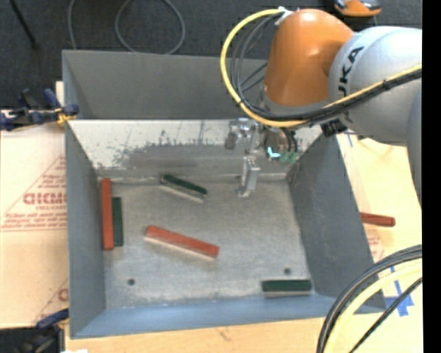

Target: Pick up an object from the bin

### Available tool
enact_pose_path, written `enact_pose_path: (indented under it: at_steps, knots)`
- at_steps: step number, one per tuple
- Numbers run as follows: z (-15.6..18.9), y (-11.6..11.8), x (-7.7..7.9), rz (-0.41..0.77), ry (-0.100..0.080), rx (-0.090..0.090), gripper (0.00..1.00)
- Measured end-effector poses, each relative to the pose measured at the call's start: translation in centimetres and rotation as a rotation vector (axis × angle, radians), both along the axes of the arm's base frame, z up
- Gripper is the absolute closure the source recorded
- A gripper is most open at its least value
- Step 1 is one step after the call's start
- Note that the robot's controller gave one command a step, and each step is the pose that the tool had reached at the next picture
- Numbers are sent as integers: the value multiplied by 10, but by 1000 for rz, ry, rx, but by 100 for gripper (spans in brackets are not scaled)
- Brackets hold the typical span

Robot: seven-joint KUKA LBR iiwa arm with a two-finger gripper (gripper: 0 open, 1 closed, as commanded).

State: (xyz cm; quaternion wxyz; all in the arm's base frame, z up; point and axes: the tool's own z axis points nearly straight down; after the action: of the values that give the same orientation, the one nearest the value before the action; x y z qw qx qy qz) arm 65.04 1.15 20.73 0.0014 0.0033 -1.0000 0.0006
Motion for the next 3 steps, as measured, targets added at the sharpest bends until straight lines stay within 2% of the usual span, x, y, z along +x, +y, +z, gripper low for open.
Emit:
enact_pose_path:
  at_steps: [1,2,3]
  knots:
    - [-65,33,-9,-122,-1,3,0]
    - [-141,12,-6,-207,3,1,0]
    - [-137,23,1,-302,10,-4,0]
